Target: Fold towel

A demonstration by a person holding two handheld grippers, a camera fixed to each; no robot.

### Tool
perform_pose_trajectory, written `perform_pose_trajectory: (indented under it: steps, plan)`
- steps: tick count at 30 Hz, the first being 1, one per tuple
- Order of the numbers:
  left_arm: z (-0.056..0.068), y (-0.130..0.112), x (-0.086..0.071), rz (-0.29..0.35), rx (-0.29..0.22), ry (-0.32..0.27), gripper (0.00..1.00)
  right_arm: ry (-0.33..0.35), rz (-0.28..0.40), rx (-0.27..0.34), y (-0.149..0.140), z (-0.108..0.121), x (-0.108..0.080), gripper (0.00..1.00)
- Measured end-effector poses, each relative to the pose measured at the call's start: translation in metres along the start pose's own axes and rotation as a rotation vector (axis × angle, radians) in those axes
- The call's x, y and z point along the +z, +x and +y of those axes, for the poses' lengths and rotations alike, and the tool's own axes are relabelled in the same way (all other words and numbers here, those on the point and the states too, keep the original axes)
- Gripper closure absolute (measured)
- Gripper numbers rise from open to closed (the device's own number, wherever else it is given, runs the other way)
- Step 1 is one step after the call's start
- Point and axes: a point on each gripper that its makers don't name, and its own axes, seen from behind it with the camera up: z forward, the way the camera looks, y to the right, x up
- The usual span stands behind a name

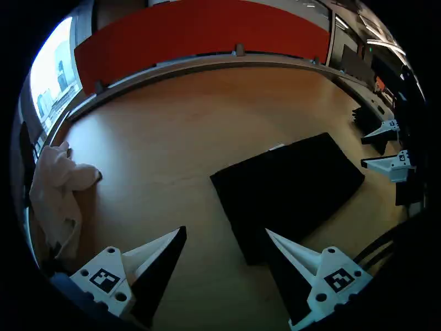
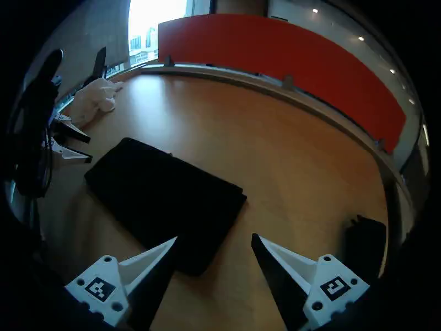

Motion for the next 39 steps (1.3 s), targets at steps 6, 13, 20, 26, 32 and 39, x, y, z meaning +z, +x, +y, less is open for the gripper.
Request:
perform_pose_trajectory:
  steps: [6,13,20,26,32,39]
  plan:
    - [0.0,-0.008,-0.005,0.0,-0.023,0.01,0.05,0.018,0.001,-0.009,-0.004,-0.006,-0.003,0.06]
    - [-0.003,-0.019,-0.016,0.003,-0.064,0.029,0.05,0.06,-0.001,-0.043,-0.007,-0.014,-0.003,0.06]
    - [-0.012,-0.033,-0.033,0.006,-0.109,0.064,0.05,0.105,-0.004,-0.086,-0.005,-0.023,-0.002,0.06]
    - [-0.018,-0.048,-0.048,0.005,-0.162,0.092,0.05,0.137,-0.016,-0.119,-0.007,-0.03,0.0,0.06]
    - [-0.025,-0.06,-0.064,0.007,-0.216,0.121,0.05,0.161,-0.035,-0.147,-0.012,-0.032,0.002,0.09]
    - [-0.026,-0.074,-0.075,-0.004,-0.256,0.14,0.05,0.179,-0.084,-0.171,-0.03,-0.032,0.004,0.22]
